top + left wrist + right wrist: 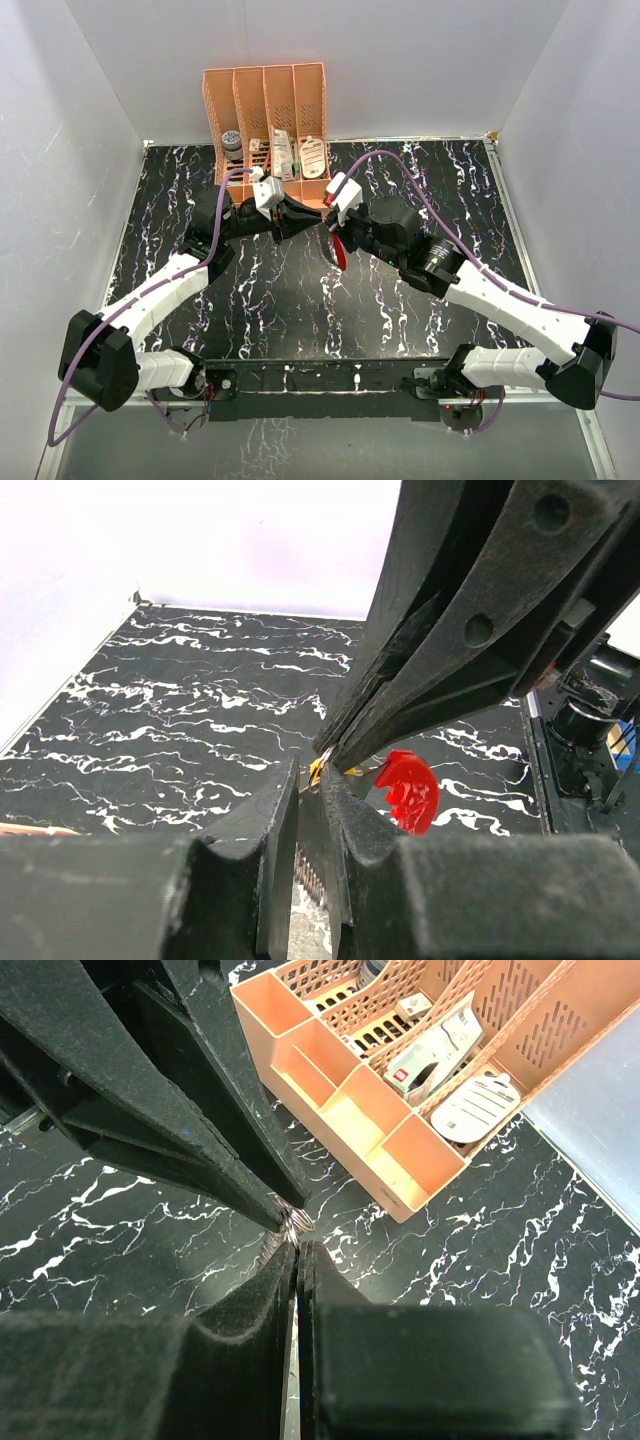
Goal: Remove the keys from the keyring
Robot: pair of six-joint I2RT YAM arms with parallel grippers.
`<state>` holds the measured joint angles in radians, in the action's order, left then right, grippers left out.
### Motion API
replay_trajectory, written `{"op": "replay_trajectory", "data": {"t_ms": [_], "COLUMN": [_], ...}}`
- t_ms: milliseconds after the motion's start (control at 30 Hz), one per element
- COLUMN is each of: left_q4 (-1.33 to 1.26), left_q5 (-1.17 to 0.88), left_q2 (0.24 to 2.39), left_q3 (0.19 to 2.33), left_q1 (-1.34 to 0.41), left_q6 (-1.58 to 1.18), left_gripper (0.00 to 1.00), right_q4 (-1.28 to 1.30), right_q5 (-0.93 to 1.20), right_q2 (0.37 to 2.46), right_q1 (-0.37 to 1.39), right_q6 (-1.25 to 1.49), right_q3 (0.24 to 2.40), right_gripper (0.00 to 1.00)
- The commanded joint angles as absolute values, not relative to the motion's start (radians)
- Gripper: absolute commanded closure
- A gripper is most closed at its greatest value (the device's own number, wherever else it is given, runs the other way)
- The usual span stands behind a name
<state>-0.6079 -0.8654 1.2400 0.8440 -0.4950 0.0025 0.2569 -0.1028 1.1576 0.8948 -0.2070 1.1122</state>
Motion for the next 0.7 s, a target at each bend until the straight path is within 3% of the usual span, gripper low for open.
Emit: {"op": "replay_trajectory", "data": {"t_ms": [0,500,667], "left_q4": [-0.664,-0.595,-0.602], "left_q5": [-0.915,-0.948,-0.943], "left_q2": [1.246,1.245,1.255], "left_q3": [0.887,0.881,0.882], "left_q1": [-0.506,-0.528,-0.538], "left_q6": [-0.002,0.027,0.025], "left_gripper": [0.87,0.93,1.00], "right_q4": [0.169,0.144,0.138], "right_q5": [-0.092,-0.083,-0.083], "right_q2": [1.156,1.159,1.166], "right_q1": [0.899,0.900,0.900], "right_q6": [-0.196,-0.194,-0.194], "right_q3": [1.154,1.157,1.159], "right_gripper": [1.00,1.00,1.00]}}
